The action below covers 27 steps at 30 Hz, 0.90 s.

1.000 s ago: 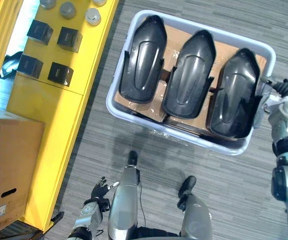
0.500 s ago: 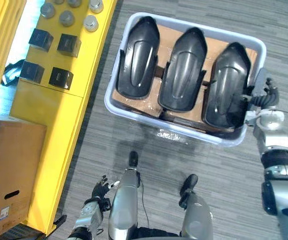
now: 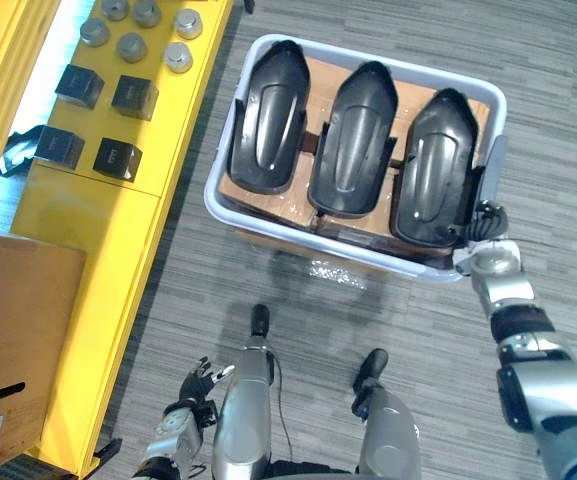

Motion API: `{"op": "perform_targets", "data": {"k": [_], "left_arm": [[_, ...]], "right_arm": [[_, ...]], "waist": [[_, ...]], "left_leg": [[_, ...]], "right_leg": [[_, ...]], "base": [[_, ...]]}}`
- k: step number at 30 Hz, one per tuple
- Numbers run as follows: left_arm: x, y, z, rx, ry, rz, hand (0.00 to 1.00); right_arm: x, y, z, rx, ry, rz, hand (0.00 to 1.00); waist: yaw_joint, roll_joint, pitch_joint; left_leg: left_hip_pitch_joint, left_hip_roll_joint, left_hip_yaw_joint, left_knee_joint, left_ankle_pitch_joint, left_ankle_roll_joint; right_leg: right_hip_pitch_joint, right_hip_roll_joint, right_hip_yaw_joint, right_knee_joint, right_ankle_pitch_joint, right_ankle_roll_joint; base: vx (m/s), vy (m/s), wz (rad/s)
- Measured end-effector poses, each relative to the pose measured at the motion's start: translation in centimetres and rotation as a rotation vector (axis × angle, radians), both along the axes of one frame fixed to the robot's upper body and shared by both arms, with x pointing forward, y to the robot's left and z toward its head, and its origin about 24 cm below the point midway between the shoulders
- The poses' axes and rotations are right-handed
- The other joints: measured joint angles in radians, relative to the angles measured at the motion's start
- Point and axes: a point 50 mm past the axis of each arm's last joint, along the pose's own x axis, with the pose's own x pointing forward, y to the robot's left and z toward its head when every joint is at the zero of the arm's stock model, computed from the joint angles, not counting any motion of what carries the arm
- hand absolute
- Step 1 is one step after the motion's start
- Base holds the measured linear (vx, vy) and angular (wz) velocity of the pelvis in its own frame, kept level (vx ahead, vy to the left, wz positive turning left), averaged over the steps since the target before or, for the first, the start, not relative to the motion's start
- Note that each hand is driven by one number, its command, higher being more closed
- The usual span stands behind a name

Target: Walk over and take plastic housings, then place them on the shelf

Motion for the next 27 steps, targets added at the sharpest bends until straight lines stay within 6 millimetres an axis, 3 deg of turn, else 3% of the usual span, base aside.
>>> {"op": "perform_targets", "data": {"k": [4,9,17,22,27], "left_arm": [[-0.2,-1.1,-0.4,-0.030,0.018,-0.011,0.00],[-0.6,-1.8,-0.7,-0.054,0.035,-0.007,0.00],[-0.3,-2.0,-0.6,-0.062,0.024,-0.010,0.00],[0.1,-2.7,-0.2,-0.113,-0.007,0.010,0.00],[0.3,-3.2,0.2,-0.194,-0.049,0.052,0.00]], "right_arm": [[-0.5,-2.3,0.7,-0.044,0.054,-0.095,1.00],[-0.9,-2.8,-0.2,-0.052,0.157,-0.135,1.00],[-1.2,-3.6,0.0,-0.086,0.171,-0.160,1.00],[-0.6,-4.0,2.6,-0.188,0.080,-0.155,1.00],[-0.5,-4.2,3.7,-0.261,0.028,-0.173,1.00]], "waist": [[0.011,0.036,-0.023],[0.034,0.073,-0.045],[0.033,0.080,-0.043],[0.033,0.097,-0.034],[0.023,0.081,-0.021]], "left_leg": [[-0.013,-0.015,-0.040,-0.041,0.036,-0.001],[-0.016,-0.021,-0.048,-0.051,0.045,-0.002],[-0.019,-0.026,-0.055,-0.048,0.046,-0.002],[-0.031,-0.028,-0.058,-0.035,0.045,-0.002],[0.007,-0.026,-0.053,-0.036,0.043,-0.002]], "right_leg": [[-0.004,-0.010,-0.044,0.015,-0.010,-0.001],[-0.018,-0.019,-0.045,0.030,-0.012,0.002],[-0.017,-0.026,-0.062,0.038,-0.016,-0.001],[-0.017,-0.026,-0.067,0.035,-0.015,0.001],[0.027,-0.020,-0.066,0.013,-0.011,0.004]], "base": [[-0.05,-0.017,0.30],[-0.02,-0.003,0.04],[-0.01,-0.008,0.03],[-0.03,-0.008,0.03],[0.00,-0.014,-0.03]]}}
